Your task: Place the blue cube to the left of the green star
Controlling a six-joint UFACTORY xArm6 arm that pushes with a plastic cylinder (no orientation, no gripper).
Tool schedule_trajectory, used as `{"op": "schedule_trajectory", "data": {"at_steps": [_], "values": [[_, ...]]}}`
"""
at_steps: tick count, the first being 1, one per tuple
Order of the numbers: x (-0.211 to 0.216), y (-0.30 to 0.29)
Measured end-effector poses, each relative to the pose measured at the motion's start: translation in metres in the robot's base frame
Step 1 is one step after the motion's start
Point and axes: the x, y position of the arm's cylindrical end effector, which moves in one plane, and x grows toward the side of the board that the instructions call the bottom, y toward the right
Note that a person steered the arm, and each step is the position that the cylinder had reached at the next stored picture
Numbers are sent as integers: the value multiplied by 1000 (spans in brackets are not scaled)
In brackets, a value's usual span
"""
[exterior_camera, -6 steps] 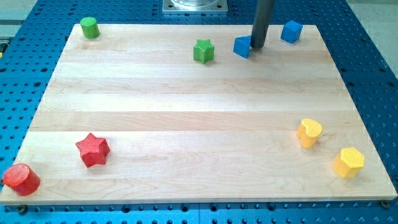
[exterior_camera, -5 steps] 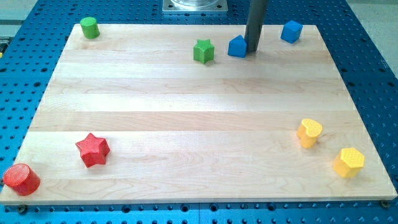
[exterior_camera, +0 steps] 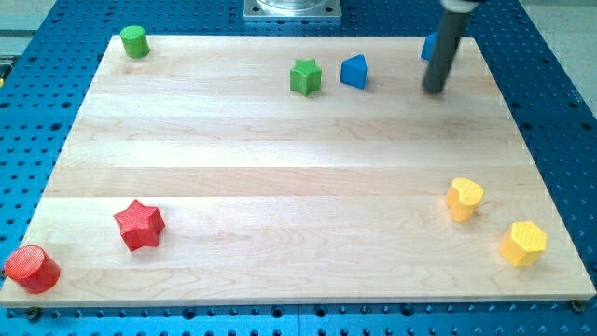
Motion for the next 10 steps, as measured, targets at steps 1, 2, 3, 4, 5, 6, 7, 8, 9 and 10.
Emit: {"op": "schedule_trajectory", "data": {"at_steps": [1, 2, 3, 4, 5, 6, 7, 8, 9, 10], "values": [[-43, 20], [-43, 14], [-42, -2], [-61, 54], [-68, 11], [-50, -67], [-43, -72], [-75, -26], [-80, -81], [-43, -167]]}}
